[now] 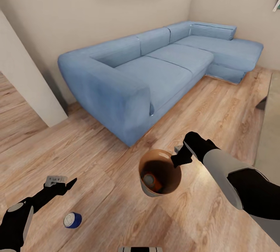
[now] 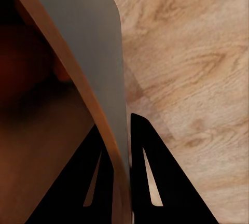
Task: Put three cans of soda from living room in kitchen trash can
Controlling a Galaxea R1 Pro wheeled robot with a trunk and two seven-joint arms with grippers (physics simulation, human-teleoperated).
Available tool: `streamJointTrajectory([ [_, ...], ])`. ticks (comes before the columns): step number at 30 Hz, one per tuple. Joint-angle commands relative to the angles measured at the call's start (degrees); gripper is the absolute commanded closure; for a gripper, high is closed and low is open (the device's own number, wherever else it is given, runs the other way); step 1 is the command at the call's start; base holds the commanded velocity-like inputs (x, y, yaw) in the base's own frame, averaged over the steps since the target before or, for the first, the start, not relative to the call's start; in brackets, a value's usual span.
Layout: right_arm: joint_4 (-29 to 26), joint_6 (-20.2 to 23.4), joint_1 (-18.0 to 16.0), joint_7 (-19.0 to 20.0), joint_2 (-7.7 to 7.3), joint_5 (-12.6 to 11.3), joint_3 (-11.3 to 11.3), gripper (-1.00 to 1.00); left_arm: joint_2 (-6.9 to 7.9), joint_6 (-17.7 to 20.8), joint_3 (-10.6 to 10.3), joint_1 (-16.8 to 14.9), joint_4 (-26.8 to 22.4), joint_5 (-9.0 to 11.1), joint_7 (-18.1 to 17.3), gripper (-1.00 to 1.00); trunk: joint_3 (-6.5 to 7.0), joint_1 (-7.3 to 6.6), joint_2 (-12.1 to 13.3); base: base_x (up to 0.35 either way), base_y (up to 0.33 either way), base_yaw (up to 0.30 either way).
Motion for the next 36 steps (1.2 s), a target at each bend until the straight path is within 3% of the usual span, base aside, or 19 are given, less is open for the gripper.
streamJointTrajectory([
  [1,0.0,0.4,0.0,0.3,-0.01,-1.6,-0.4,1.0,0.0,0.0,0.0,0.0,0.0,0.0,0.0,-1.0,0.0,0.0,0.0,0.013,0.014,0.0],
  [3,0.0,0.4,0.0,0.3,-0.02,-1.6,-0.5,1.0,0.02,0.0,0.2,0.0,0.0,0.0,0.0,-1.0,-0.17,0.22,-0.4,0.008,0.009,0.0],
  [7,0.0,0.4,0.0,0.3,-0.09,-1.6,-0.6,1.0,0.18,0.0,3.0,0.0,0.3,-0.1,0.9,-1.0,-0.89,1.09,-2.0,0.002,0.002,0.0],
  [9,-0.1,0.4,0.0,0.3,-0.07,-1.6,-0.7,1.0,0.35,-0.1,3.6,0.0,0.8,-0.3,3.0,-1.0,-1.25,1.53,-2.8,0.0,0.0,0.0],
  [11,-0.2,0.4,-0.1,0.2,-0.11,-1.6,-0.8,1.0,0.47,-0.6,3.9,0.0,3.2,-0.3,7.8,-1.0,-1.61,1.97,-3.6,0.0,0.0,0.0],
  [15,-0.6,0.4,-0.3,0.2,-0.17,-1.6,-1.5,1.0,0.48,-1.3,4.0,0.0,6.5,-0.1,10.0,-1.0,-2.33,2.85,-5.2,0.0,0.0,0.0],
  [18,-0.6,0.4,-0.6,0.2,-0.34,-1.6,-2.8,1.0,0.39,-4.9,4.0,0.0,8.5,-0.1,10.4,-1.0,-2.87,3.51,-6.4,0.0,0.0,0.0],
  [19,-0.6,0.4,-0.7,0.2,-0.44,-1.6,-3.6,1.0,0.31,-8.3,4.0,0.0,9.8,-0.2,10.5,-1.0,-3.05,3.73,-6.8,0.0,0.0,0.0],
  [23,-0.5,0.4,-1.8,0.2,-0.6,-1.6,-4.8,1.0,0.24,-14.4,4.0,0.0,13.0,-0.2,10.2,-1.0,-3.77,4.61,-8.4,0.0,0.0,0.0],
  [31,0.2,0.4,-6.9,-0.2,-0.69,-1.7,-5.4,1.0,0.06,-16.7,3.9,0.0,14.3,-0.2,9.9,-1.0,-5.2,6.37,-11.6,0.0,0.0,0.0],
  [36,0.4,0.4,-8.0,-0.2,-0.67,-1.7,-6.0,1.0,0.05,-16.9,3.8,0.0,14.4,-0.5,9.9,-1.0,-6.1,7.46,-13.6,0.0,0.0,0.0],
])
